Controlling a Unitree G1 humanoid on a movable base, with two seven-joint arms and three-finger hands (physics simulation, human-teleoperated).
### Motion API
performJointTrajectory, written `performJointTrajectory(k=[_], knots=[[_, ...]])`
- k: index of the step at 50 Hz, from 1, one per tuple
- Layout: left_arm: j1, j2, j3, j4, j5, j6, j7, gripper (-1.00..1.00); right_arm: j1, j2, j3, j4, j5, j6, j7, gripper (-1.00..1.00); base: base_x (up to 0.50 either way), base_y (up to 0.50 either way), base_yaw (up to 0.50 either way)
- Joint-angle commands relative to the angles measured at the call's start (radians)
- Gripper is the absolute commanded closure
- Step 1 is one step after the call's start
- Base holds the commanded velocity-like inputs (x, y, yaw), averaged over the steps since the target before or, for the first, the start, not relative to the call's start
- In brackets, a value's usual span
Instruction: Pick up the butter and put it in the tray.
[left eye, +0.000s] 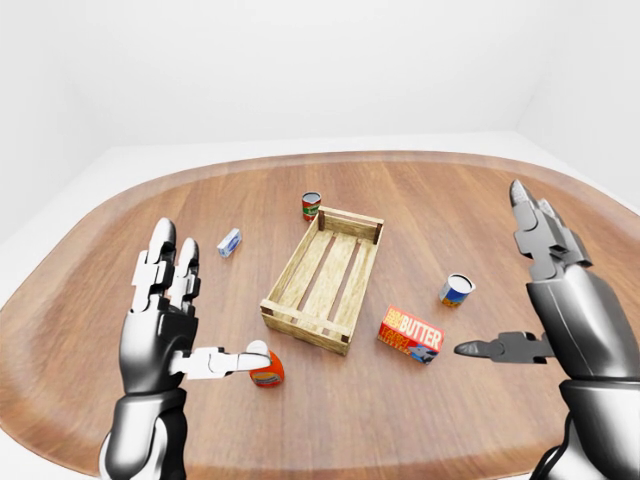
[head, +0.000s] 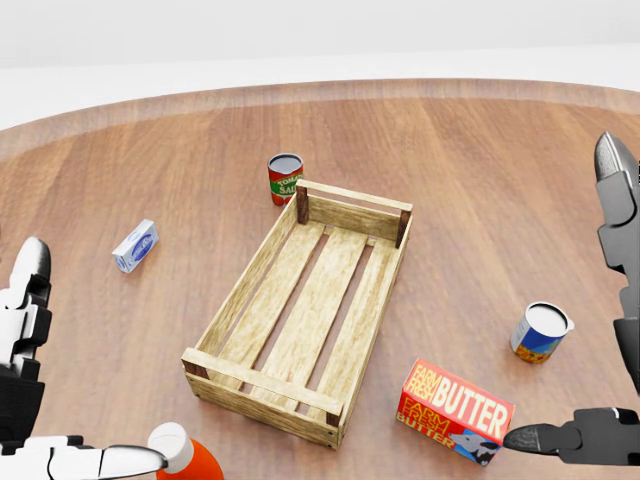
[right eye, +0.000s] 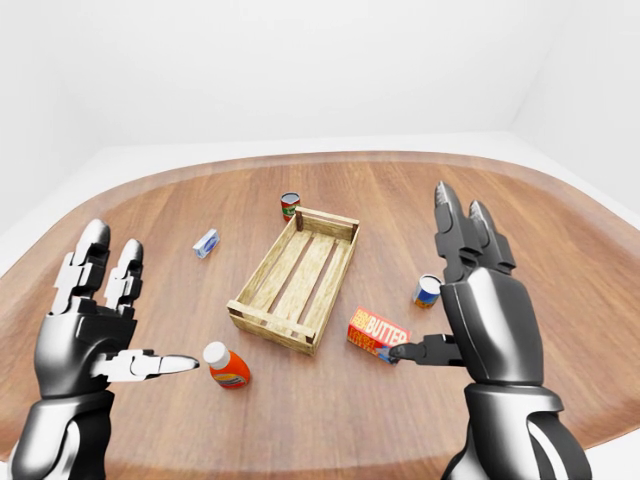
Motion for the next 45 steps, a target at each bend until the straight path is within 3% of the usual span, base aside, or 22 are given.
performJointTrajectory(k=[1,6,13,30,45], knots=[[-0.002,0.001,-0.004,0.011,0.004,0.000,0.004,-1.00,0.022,-0.064,0.052,-0.010,-0.052,0.000,0.000,-0.98,0.00,0.00,0.00],[0.002,0.001,-0.006,0.005,0.004,0.000,0.005,-1.00,0.066,-0.144,0.115,0.029,0.018,0.000,0.000,-0.98,0.00,0.00,0.00],[0.003,0.001,-0.009,0.008,0.008,0.000,0.005,-1.00,0.070,-0.192,0.135,0.109,0.072,0.000,0.000,-0.98,0.00,0.00,0.00],[0.000,0.001,-0.007,0.011,0.008,0.000,0.006,-1.00,0.062,-0.242,0.088,0.349,0.199,0.000,-0.001,-0.98,0.00,0.00,0.00],[-0.006,0.004,-0.005,0.024,0.007,0.000,0.007,-1.00,0.044,-0.280,0.067,0.611,0.248,0.000,-0.117,-0.98,0.00,0.00,0.00]])
